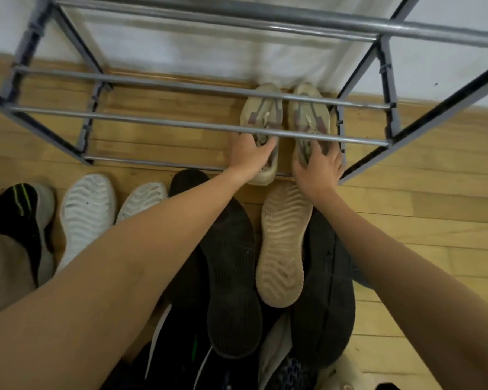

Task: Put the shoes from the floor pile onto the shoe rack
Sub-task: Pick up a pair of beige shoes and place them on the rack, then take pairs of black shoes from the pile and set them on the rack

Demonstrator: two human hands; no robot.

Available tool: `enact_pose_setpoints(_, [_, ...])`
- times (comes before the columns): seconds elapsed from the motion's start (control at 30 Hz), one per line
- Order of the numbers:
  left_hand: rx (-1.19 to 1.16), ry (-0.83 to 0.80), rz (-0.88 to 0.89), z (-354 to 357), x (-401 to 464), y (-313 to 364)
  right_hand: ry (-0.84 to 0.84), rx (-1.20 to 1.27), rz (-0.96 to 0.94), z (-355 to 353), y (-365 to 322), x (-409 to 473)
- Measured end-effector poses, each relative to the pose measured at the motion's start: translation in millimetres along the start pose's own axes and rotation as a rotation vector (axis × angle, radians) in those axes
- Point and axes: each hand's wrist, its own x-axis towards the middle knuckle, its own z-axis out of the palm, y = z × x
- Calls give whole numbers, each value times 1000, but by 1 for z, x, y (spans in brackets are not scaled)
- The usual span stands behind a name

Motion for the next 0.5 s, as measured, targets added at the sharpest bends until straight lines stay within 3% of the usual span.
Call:
enact_pose_setpoints(0.3, [346, -50, 59, -56, -87, -26, -109, -71, -21, -16, -17, -80])
enact_pose_setpoints(0.5, [383, -27, 50, -121, -152, -35, -184, -129, -84, -34, -40, -142])
